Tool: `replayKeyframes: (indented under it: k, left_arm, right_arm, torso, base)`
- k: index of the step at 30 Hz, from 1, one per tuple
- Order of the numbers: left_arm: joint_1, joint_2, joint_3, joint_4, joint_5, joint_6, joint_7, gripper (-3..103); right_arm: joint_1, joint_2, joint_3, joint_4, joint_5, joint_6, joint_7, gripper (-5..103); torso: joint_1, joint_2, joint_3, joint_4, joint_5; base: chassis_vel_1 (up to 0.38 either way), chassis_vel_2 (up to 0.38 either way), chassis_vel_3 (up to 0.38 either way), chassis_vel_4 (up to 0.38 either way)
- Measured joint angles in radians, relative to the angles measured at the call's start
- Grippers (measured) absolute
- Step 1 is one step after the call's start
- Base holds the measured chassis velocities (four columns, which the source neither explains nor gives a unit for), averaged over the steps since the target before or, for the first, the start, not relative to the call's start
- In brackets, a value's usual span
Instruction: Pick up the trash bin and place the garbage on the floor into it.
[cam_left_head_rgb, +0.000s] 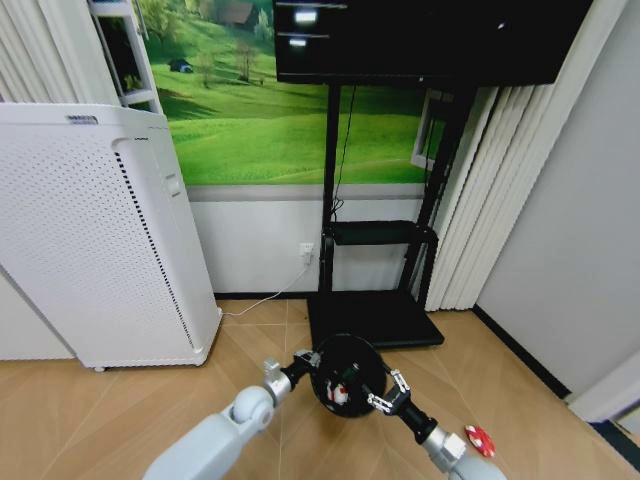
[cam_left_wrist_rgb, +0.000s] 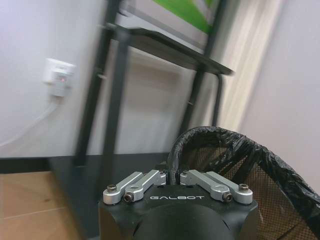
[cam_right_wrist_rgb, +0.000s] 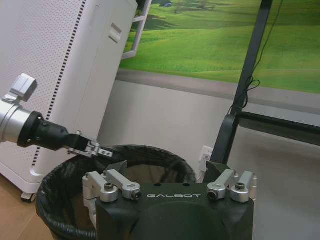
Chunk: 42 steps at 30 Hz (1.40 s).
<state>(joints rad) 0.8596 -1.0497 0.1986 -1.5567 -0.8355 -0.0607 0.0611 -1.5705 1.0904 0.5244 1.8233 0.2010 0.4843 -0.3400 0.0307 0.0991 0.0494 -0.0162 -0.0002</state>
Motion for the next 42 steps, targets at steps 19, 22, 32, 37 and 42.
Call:
replayKeyframes:
  k: [19,22,32,37,42]
  left_arm:
    - [0.290,0.004,-0.295,-0.105,-0.026,0.000,-0.022,7]
    - [0.305,-0.002,-0.299,-0.109,-0.016,-0.004,-0.022,7]
    - [0.345,-0.013,-0.328,-0.131,-0.004,-0.014,-0.021,7]
    - [0.418,-0.011,-0.412,-0.178,-0.001,-0.021,-0.023,7]
    - [0.477,-0.014,-0.479,-0.209,0.015,-0.030,-0.019,7]
  right_arm:
    - [-0.007,-0.006,-0.011,-0.001,-0.007,-0.017,0.013,100]
    - [-0.009,-0.005,-0.010,-0.007,-0.016,-0.014,0.014,100]
    - [-0.001,0.000,-0.007,-0.068,-0.079,-0.013,0.055,100]
    - [0.037,-0.002,-0.022,-0.220,-0.154,-0.057,0.074,100]
    - [0.061,-0.003,-0.025,-0.366,-0.180,-0.067,0.073,100]
  torso:
    - [0.000,0.000,0.000,-0.0001,0.0002]
    - [0.000,0.000,0.000,-0.0001,-0.0004]
    - [0.000,0.000,0.000,-0.0003,0.0001]
    - [0.000,0.000,0.000,-0.0001,0.0004]
    - [0.000,0.000,0.000,0.0003,0.0003]
  base:
    - [-0.062,-0.058,0.064,0.067]
    - [-0.191,-0.197,0.201,0.194]
    - [-0.256,-0.241,0.228,0.238]
    - [-0.054,-0.052,0.048,0.051]
    - [0.077,0.076,-0.052,-0.057]
